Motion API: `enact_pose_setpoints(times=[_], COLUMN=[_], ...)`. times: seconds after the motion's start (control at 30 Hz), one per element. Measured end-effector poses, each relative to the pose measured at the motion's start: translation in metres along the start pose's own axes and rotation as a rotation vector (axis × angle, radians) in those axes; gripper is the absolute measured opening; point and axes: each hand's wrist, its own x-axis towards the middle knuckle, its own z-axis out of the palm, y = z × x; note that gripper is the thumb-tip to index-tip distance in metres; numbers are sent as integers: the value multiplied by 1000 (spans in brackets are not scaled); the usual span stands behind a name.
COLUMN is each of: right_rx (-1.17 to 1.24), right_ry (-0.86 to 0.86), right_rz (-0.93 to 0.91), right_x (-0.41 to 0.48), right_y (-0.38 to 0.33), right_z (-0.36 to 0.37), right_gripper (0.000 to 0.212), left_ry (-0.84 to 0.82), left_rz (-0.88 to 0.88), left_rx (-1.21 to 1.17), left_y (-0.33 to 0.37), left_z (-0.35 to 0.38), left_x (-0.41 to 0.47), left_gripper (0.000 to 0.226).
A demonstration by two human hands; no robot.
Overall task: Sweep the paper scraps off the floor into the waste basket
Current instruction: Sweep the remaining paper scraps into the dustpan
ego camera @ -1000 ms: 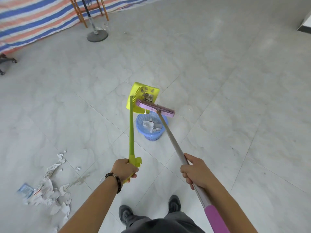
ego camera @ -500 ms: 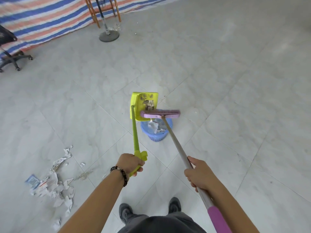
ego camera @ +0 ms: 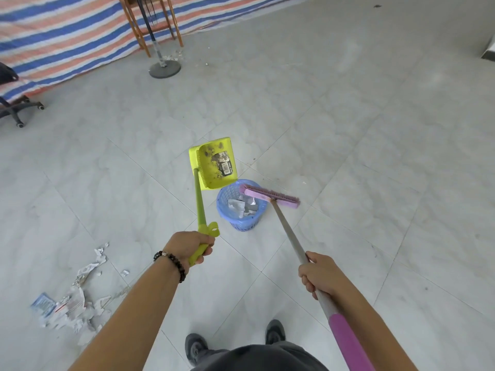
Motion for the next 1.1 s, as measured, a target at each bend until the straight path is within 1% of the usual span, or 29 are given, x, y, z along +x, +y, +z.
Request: enact_pose_setpoints(times=[0.03, 0.23, 0.33, 0.5, 0.77, 0.83, 0.9, 1.1], right_rx=[40, 261, 299, 275, 207, 184, 153, 29], right_ry=[-13, -120, -154, -188, -153, -135, -122, -117], right_rz=[8, 75, 64, 27, 14, 10, -16, -109], right_x=[0, 2, -1, -8, -19, -22, -26, -31], right_y=[-2, -11, -15, -22, -28, -29, -30, -42], right_z=[-1, -9, -10, -9, -10, -9, -8, 8], right_gripper=[10, 14, 16, 20, 19, 32, 38, 30], left_ry=[-6, -46, -79, -122, -59, -48, -38, -7], left_rz=[-2, -45, -81, -120, -55, -37, -24, -8], left_rx=[-13, -19, -30, -17, 2, -5, -31, -199], left_y=[1, -12, -19, -29, -19, -16, -14, -12], left_z=[1, 21, 32, 43, 27, 22, 17, -5], left_x=[-1, -7, -7, -2, 0, -3, -6, -10], left_gripper=[3, 2, 2, 6, 9, 7, 4, 3])
